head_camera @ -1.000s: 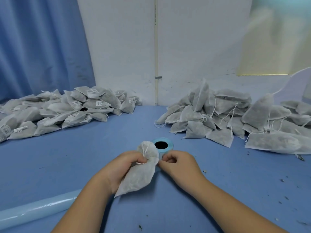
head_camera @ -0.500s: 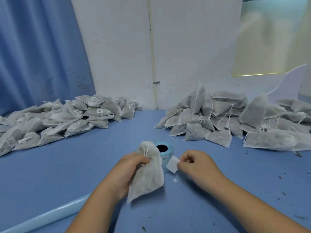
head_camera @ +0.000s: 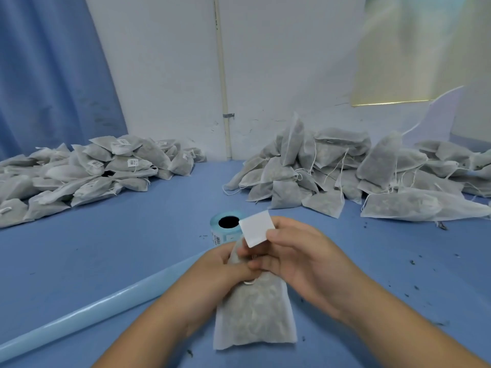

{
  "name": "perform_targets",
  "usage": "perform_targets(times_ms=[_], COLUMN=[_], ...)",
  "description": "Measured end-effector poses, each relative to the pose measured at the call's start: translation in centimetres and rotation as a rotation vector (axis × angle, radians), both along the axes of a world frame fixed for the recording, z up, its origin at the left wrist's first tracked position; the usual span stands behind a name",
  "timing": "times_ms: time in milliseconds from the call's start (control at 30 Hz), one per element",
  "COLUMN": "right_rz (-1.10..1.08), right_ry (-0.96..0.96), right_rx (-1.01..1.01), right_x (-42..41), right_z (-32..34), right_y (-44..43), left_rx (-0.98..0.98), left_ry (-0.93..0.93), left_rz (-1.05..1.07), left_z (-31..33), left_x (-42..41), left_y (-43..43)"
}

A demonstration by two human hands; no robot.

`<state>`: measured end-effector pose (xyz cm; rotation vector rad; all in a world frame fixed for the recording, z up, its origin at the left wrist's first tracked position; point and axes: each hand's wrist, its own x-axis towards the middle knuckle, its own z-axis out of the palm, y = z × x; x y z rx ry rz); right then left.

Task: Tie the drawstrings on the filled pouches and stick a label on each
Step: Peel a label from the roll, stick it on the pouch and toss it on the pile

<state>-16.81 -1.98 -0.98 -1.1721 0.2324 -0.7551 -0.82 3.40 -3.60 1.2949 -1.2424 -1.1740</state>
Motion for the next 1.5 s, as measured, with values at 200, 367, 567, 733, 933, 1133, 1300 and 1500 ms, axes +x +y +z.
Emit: perform_targets(times_ms=[200, 367, 567, 733, 933, 1133, 1300, 1500], right_rz=[-0.138, -0.227, -0.490, -0.877, -0.942, -0.850, -0.753, -0.623], right_ry=[-0.046, -0.005, 0.109, 0.310, 0.601, 0.660, 0.642, 0.625], right_rx=[0.047, 0.037, -0.168, -0.563, -1.030, -1.084, -1.031, -0.969], right_x=[0.2, 0.4, -0.2, -0.2, 0.5, 0.9, 1.1, 1.3], right_z=[-0.5, -0.8, 0.1, -0.2, -1.7, -1.6, -2.1, -2.5], right_y=[-0.4, -0.4, 0.2, 0.6, 1.0, 1.1, 1.3, 1.1], left_rx=[0.038, 0.084, 0.088, 0.071, 0.021, -0.008, -0.049, -0.111], left_ry=[0.014, 0.075, 0.152, 0.142, 0.049, -0.114, -0.242, -0.305], left_rz=[-0.052, -0.062, 0.032, 0.149, 0.200, 0.259, 0.306, 0.307], left_z=[0.0, 0.0, 0.1, 0.3, 0.2, 0.4, 0.3, 0.4], left_x=[0.0, -0.5, -0.5, -0.2, -0.4, -0.9, -1.0, -1.3], left_y=[0.3, 0.4, 0.3, 0.3, 0.6, 0.7, 0.8, 0.7])
